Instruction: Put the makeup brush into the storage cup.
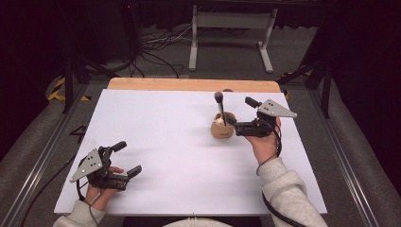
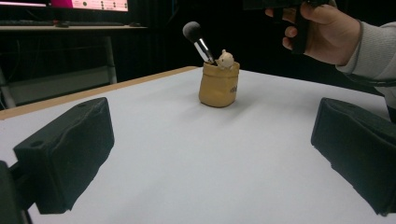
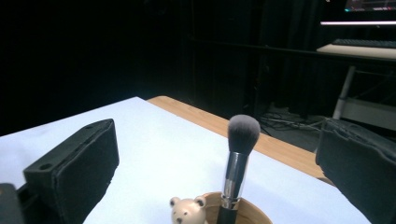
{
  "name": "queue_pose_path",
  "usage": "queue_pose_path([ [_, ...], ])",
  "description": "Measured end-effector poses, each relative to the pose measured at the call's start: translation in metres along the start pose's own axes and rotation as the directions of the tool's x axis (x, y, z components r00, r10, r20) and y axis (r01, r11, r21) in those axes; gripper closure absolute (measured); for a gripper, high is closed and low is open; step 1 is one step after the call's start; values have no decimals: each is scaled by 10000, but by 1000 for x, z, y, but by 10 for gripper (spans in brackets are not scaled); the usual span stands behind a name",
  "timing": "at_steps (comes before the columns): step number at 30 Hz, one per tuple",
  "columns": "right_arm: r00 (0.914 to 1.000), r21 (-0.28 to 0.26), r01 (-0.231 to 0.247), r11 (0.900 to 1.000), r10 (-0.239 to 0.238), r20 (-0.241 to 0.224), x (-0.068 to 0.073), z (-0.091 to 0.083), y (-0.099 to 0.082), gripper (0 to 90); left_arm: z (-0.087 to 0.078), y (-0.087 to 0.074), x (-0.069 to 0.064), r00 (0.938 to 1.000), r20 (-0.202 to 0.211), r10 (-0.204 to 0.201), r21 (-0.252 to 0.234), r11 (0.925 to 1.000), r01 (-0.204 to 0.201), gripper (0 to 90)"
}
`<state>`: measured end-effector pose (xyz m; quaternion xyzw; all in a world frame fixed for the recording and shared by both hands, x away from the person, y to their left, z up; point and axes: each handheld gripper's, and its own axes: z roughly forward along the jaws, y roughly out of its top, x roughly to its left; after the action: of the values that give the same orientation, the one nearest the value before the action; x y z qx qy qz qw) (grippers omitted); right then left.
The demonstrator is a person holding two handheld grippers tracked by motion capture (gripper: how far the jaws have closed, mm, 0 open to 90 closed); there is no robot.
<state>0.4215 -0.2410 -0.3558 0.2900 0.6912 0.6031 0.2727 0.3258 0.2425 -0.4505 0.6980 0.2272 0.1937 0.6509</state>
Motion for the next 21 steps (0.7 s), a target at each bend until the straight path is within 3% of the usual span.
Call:
queue_pose_path([
  [11, 9968, -2, 486, 9988, -485, -627, 9, -34, 1, 0, -1, 3, -4, 9999, 151, 46, -23, 10000, -46, 0],
  [21, 9942, 47, 603, 9982, -597, -897, 16, -59, -13, 0, -1, 5, -6, 9997, 207, 119, -87, 9999, -117, 0],
])
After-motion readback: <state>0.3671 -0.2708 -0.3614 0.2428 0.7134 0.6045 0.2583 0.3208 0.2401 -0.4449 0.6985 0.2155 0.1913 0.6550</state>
